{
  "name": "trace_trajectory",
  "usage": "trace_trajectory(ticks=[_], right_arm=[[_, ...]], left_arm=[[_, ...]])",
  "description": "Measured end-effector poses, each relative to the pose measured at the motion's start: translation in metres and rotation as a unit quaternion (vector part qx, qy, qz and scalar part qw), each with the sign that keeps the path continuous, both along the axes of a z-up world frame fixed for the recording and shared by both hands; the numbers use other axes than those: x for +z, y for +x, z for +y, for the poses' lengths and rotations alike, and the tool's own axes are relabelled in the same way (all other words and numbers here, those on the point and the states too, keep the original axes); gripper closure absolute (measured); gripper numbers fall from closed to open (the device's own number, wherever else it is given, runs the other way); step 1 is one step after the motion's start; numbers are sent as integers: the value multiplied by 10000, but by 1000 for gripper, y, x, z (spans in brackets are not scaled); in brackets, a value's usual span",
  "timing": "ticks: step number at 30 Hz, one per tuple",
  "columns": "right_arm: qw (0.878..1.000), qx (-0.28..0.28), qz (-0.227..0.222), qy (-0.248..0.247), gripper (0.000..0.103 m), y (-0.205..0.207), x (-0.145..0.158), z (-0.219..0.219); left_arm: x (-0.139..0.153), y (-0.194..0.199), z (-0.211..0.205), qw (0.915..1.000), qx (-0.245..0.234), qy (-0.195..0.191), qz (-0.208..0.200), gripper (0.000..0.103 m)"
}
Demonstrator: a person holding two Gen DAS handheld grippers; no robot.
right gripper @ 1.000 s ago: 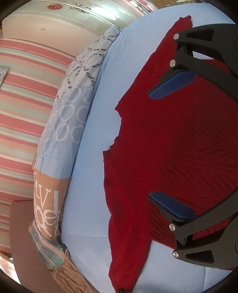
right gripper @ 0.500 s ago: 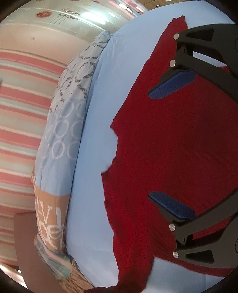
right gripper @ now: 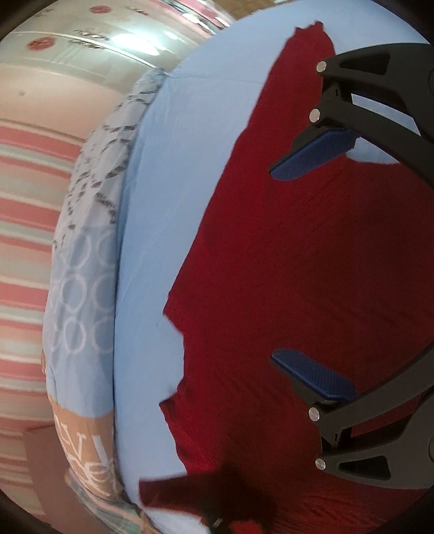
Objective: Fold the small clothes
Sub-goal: 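Fold the held sleeve across the sweater body with the left tool and release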
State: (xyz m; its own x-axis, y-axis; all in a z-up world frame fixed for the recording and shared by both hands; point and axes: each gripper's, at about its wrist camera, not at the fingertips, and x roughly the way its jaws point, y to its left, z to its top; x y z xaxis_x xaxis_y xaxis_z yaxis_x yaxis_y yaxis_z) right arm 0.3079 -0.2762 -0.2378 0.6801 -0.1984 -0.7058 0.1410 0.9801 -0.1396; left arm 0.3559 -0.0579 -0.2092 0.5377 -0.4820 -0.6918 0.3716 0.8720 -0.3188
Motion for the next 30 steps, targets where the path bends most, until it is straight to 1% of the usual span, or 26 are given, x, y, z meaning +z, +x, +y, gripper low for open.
trace_trajectory(ticks=[3,5,7,8,9,10,11,12,13,14,15,16,17,18,20,23,26,28,30], right_arm=[[10000,-37,44,4,3,-3,-3,-14],[10000,-43,39,26,3,-5,-4,-24],[9999,-82,57,85,3,-6,-7,-34],[9999,-110,75,103,3,-6,-8,-37],[9997,-141,105,144,3,-6,-10,-40],[9996,-161,114,204,3,-6,-11,-43],[9994,-165,103,272,3,-7,-11,-45],[9993,-153,91,321,3,-8,-11,-45],[9991,-111,70,397,3,-10,-10,-45],[9988,-33,41,483,3,-11,-8,-43],[9984,59,13,564,3,-11,-7,-41],[9978,180,-15,636,3,-11,-5,-37],[9975,282,-20,643,3,-11,-4,-31],[9975,342,-2,615,3,-9,-3,-26],[9977,454,27,510,3,-8,-3,-17],[9975,645,122,274,3,-8,-7,-4],[9965,809,173,150,3,-10,-10,3],[9956,897,211,184,3,-10,-10,7],[9949,955,220,243,4,-10,-10,10]], left_arm=[[-7,1,-40,9995,-257,-97,136,99],[-7,1,-60,9990,-408,-129,157,99],[-14,1,-82,9982,-571,83,173,99],[-21,-1,-93,9977,-587,269,196,98],[-30,1,-100,9967,-609,461,270,95],[-37,1,-101,9961,-630,514,354,95],[-41,-2,-101,9955,-656,534,433,87],[-42,-6,-97,9950,-732,533,427,75],[-40,-12,-96,9948,-778,550,372,67],[-37,-19,-94,9945,-807,602,292,44],[-32,-31,-92,9937,-813,761,106,19],[-29,-41,-90,9925,-776,940,-59,10],[-25,-50,-86,9910,-726,1099,-248,2],[-25,-58,-82,9895,-758,1183,-338,2],[-30,-67,-80,9888,-858,1195,-266,2],[-36,-76,-61,9905,-694,1172,-177,2],[-37,-78,-36,9937,-440,1018,-154,2],[-37,-77,-18,9946,-193,1018,-101,2],[-34,-67,-7,9939,49,1088,-162,2]])
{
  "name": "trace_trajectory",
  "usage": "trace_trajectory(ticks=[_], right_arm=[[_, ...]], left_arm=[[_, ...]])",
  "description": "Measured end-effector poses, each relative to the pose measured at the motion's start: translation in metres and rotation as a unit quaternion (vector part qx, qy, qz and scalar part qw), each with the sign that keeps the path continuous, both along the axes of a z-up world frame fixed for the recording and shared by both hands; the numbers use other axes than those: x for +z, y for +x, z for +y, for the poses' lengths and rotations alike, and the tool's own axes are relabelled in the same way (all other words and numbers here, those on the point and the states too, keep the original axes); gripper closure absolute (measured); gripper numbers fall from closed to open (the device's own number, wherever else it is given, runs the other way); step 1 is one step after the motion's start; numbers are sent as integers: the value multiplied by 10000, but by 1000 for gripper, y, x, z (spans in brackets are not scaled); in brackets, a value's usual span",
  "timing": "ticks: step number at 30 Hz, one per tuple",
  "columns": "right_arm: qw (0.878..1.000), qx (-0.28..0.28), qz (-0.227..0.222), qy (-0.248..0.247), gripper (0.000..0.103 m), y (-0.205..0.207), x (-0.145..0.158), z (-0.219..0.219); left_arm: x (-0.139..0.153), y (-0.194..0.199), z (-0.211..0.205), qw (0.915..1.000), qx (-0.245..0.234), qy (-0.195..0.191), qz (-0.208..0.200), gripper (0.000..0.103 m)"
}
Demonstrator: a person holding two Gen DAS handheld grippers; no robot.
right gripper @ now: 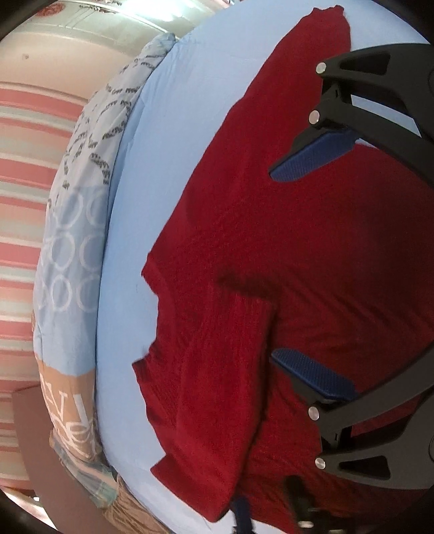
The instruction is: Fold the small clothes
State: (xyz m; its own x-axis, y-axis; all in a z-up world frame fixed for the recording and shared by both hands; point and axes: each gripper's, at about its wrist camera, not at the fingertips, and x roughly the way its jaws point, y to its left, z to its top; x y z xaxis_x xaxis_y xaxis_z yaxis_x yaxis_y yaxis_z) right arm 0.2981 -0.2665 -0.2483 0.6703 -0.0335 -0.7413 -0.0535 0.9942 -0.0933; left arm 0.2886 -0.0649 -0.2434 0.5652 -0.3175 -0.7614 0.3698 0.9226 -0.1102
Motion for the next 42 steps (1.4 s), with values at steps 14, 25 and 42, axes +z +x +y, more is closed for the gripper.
trace_trajectory(ticks=[14,25,42], right_arm=[[9911,518,535,1099,50,24,-13,16],[9922,665,666,813,93,34,-12,21],[9996,-134,-156,-185,94,26,-6,-25]], left_arm=[[10,-14,21,9980,332,98,-523,2],[27,3,45,9942,897,119,-584,2],[37,19,64,9901,1229,132,-660,2]])
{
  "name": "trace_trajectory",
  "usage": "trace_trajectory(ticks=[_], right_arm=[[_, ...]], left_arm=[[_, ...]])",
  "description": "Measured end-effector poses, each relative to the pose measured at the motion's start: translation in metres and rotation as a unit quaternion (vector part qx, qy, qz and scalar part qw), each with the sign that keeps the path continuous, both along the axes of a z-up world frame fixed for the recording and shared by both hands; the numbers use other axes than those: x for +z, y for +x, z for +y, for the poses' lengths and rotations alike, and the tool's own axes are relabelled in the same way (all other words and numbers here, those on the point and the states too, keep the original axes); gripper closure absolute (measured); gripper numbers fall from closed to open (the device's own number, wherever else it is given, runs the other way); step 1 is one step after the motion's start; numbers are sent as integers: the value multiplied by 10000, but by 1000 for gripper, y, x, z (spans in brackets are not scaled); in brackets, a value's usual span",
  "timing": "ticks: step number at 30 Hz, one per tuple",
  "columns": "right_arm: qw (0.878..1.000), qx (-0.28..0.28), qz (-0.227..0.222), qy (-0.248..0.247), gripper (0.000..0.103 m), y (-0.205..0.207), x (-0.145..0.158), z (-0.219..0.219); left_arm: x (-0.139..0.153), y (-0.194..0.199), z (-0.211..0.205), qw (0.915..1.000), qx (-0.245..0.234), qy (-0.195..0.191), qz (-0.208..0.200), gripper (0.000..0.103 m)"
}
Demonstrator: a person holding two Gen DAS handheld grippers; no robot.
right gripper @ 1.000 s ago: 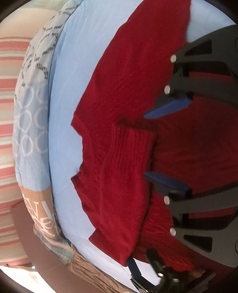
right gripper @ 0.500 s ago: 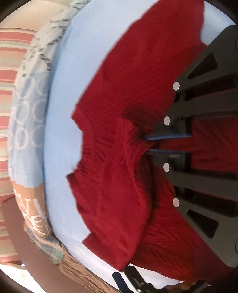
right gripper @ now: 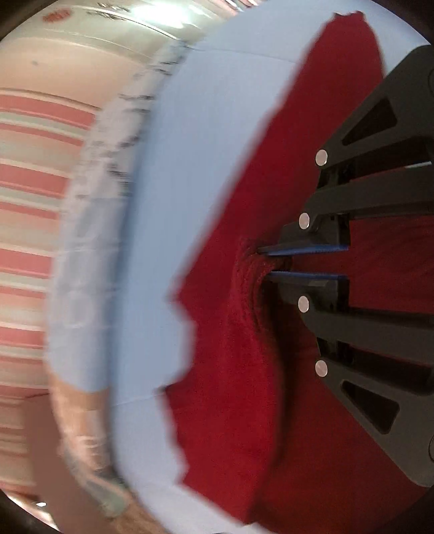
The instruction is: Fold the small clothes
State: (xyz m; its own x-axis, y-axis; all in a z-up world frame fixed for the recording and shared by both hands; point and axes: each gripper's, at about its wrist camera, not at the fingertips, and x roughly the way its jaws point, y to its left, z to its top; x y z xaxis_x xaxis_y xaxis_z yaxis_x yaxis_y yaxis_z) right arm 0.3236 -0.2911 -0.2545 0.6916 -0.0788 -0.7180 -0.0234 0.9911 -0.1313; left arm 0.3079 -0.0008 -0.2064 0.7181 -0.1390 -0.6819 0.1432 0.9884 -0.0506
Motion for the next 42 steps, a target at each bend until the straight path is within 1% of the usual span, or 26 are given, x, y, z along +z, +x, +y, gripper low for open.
trace_trajectory(ticks=[2,5,7,10,11,12,14,16,17,18,20,22,23,24,26,27,29,30,33,34,35,37,38,39,41,42], right_arm=[[9998,-12,135,109,94,-11,-7,-5],[9998,-70,110,169,94,-15,-5,-6],[9974,-103,650,278,92,-3,-22,-13],[9975,-138,562,416,71,-8,-10,-20],[9972,-148,430,597,53,-16,2,-27],[9970,-198,256,704,43,-22,11,-30],[9952,-322,-19,923,36,-25,24,-36],[9921,-279,121,1213,37,-5,23,-38],[9923,-247,283,1181,43,12,16,-36],[9922,-288,417,1136,54,22,10,-34],[9854,-415,934,1361,69,45,-10,-37],[9822,-504,926,1552,71,46,-14,-40],[9819,-446,886,1615,85,47,-13,-39],[9854,-374,784,1463,96,46,-8,-35],[9938,-181,398,1021,97,40,5,-24],[9975,-230,-30,673,97,38,16,-23],[9983,-253,-356,376,97,35,26,-21],[9988,-281,-286,275,97,41,22,-23],[9974,-386,565,240,95,60,-15,-27],[9976,-414,511,213,94,56,-15,-26],[9977,-454,444,225,88,52,-10,-26],[9972,-542,5,505,71,31,17,-28],[9964,-540,-263,594,54,19,27,-24],[9966,-488,-342,576,52,13,30,-18],[9983,-310,-205,440,54,8,24,-7],[9990,-246,-11,380,61,11,13,-2]], left_arm=[[-2,2,-7,9999,-84,109,-7,2],[-6,6,-22,9991,-305,309,19,2],[-9,10,-29,9984,-409,394,36,2],[-16,18,-35,9974,-516,442,235,2],[-17,20,-35,9973,-548,408,262,2],[-16,20,-35,9975,-558,360,243,2],[-14,24,-37,9979,-559,244,209,2],[-15,32,-43,9978,-592,154,256,2],[-17,35,-46,9976,-605,156,297,2],[-21,39,-51,9974,-600,197,336,2],[-27,43,-57,9968,-603,325,409,2],[-37,46,-62,9957,-625,492,464,2],[-41,47,-63,9952,-651,526,512,2],[-46,49,-64,9946,-678,530,581,2],[-51,49,-64,9943,-695,512,629,2],[-51,48,-63,9944,-698,498,616,2],[-52,48,-61,9946,-700,451,613,2],[-54,48,-60,9946,-701,420,635,2],[-55,50,-60,9945,-689,416,670,2],[-54,49,-61,9944,-701,427,660,2],[-53,48,-61,9945,-707,447,637,2],[-48,46,-60,9946,-758,444,553,2],[-46,44,-59,9948,-773,430,504,2],[-44,42,-58,9954,-750,390,447,2],[-39,40,-54,9964,-699,240,410,2],[-36,39,-53,9968,-681,127,395,2]])
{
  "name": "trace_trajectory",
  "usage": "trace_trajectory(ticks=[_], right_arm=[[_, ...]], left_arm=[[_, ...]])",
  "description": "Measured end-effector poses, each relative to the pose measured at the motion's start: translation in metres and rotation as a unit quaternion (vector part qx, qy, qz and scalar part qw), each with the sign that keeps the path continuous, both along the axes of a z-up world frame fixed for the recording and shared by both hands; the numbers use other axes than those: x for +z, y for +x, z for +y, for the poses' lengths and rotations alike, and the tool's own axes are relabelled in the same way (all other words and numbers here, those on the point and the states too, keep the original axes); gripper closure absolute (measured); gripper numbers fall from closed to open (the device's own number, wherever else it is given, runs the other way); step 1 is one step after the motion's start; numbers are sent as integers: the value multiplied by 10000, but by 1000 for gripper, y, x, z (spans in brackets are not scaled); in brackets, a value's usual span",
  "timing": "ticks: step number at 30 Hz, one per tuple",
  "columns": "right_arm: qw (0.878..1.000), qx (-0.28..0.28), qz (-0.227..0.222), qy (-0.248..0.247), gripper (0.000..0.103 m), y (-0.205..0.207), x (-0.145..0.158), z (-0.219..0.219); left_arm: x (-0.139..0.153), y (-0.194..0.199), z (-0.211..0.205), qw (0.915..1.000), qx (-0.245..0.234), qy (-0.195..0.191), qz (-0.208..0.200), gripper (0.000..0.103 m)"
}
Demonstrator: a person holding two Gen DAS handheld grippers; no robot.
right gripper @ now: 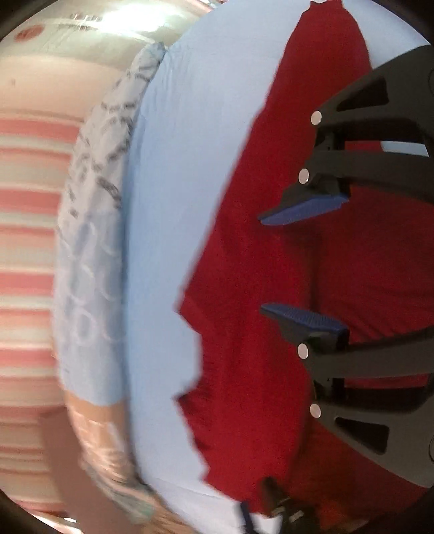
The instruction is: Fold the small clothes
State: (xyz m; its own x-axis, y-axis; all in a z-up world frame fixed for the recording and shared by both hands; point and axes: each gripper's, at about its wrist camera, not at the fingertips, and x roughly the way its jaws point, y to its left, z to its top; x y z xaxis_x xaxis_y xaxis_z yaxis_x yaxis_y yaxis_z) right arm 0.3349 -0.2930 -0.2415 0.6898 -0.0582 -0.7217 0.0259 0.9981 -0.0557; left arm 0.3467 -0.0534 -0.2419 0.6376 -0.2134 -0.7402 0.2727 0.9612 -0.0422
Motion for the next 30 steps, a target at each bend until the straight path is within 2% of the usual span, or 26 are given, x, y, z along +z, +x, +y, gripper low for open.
trace_trajectory(ticks=[2,4,6,8,9,11,14,17,20,23,24,27,30], right_arm=[[9994,-15,358,17,69,9,-19,-3],[9986,-43,485,218,69,8,-31,-6],[9978,-3,552,357,69,11,-24,-10],[9982,112,157,569,68,-8,-1,-14],[9980,113,-174,591,57,-25,16,-18],[9975,34,-397,583,38,-51,35,-32],[9977,-99,-463,492,39,-82,38,-52],[9966,-673,-409,258,39,-107,29,-99],[9874,-1523,-253,347,40,-131,14,-161],[9688,-2437,-182,416,42,-151,3,-224],[9586,-2794,-191,517,43,-161,0,-248],[9395,-3348,-181,700,44,-177,-8,-288],[9301,-3587,-123,782,46,-183,-15,-309]], left_arm=[[8,-3,0,10000,31,-87,-19,2],[17,-7,-3,9999,11,-63,-97,2],[25,-9,-10,9999,-32,38,-142,2],[31,-9,-17,9998,-58,99,-187,2],[35,-10,-23,9997,-74,130,-213,2],[39,-10,-31,9995,-57,171,-248,2],[42,-9,-44,9997,-5,103,-235,2],[44,-10,-59,9998,-95,-15,-197,2],[45,-13,-78,9992,-227,118,-291,2],[44,-14,-96,9982,-357,311,-380,2],[43,-13,-100,9979,-382,351,-378,2],[42,-9,-107,9977,-414,374,-371,2],[40,-3,-114,9978,-444,342,-344,2]])
